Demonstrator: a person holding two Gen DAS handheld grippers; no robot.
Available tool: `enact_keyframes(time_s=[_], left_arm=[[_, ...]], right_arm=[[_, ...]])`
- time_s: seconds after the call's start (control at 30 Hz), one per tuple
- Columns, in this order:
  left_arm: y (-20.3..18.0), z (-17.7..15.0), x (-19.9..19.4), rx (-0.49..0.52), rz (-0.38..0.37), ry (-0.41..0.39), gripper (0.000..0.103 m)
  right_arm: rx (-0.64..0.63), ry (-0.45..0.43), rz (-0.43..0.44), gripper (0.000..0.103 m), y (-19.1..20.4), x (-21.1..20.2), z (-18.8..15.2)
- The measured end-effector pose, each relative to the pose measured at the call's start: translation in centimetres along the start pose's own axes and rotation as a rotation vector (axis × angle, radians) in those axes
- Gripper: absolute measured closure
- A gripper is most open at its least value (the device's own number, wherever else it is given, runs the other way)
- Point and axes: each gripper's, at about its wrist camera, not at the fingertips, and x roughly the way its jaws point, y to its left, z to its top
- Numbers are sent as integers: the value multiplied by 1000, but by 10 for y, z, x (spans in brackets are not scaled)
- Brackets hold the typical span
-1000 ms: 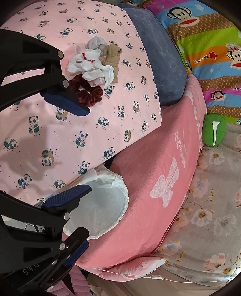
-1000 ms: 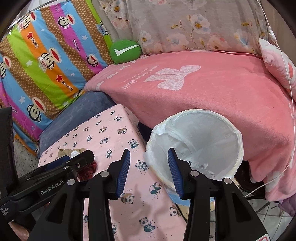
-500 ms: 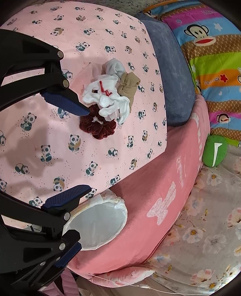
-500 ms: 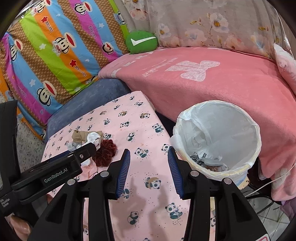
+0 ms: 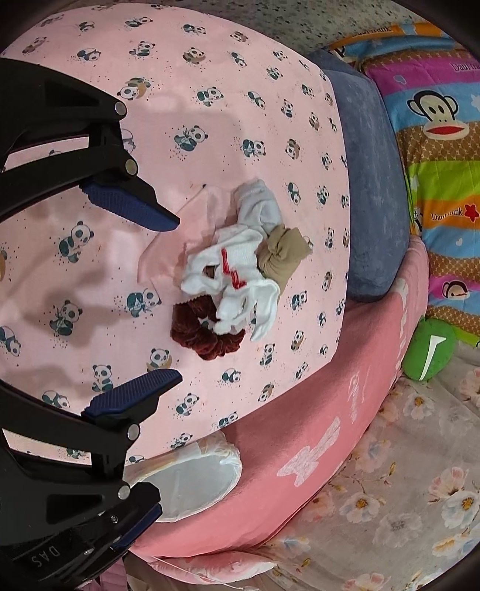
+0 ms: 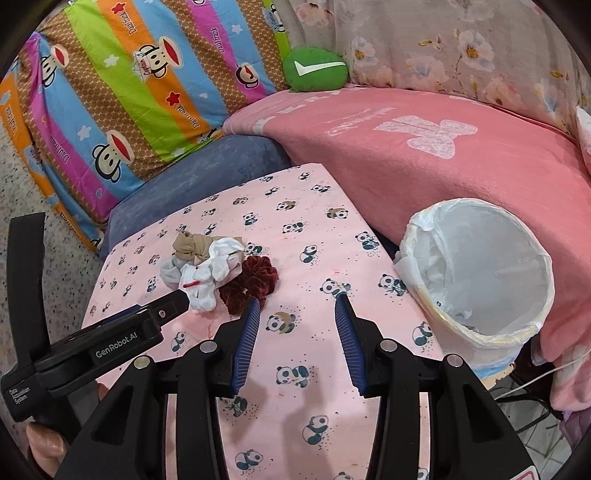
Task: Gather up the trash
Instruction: 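Grasp the light-blue sock with the left tool while the right tool grasps the white sock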
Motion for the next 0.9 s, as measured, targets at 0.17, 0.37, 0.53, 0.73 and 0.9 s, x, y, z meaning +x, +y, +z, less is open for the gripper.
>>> enact_keyframes(time_s=[0.17,0.37,0.53,0.73,0.9], left_arm=[[33,5,7,-52,28,12,30],[63,16,20,-84,55,23,30],[80,32,34,-99,69,30,30],[89,54,54,-102,58,37,30],[91,66,75,-94,40,58,31]], right_arm=[[-29,23,26,59,22,18,2],[-75,48,60,59,55,49,7],[-86,67,77,59,73,75,16],[-96,93,87,59,87,106,27],[-101,116,90,59,95,129,32]])
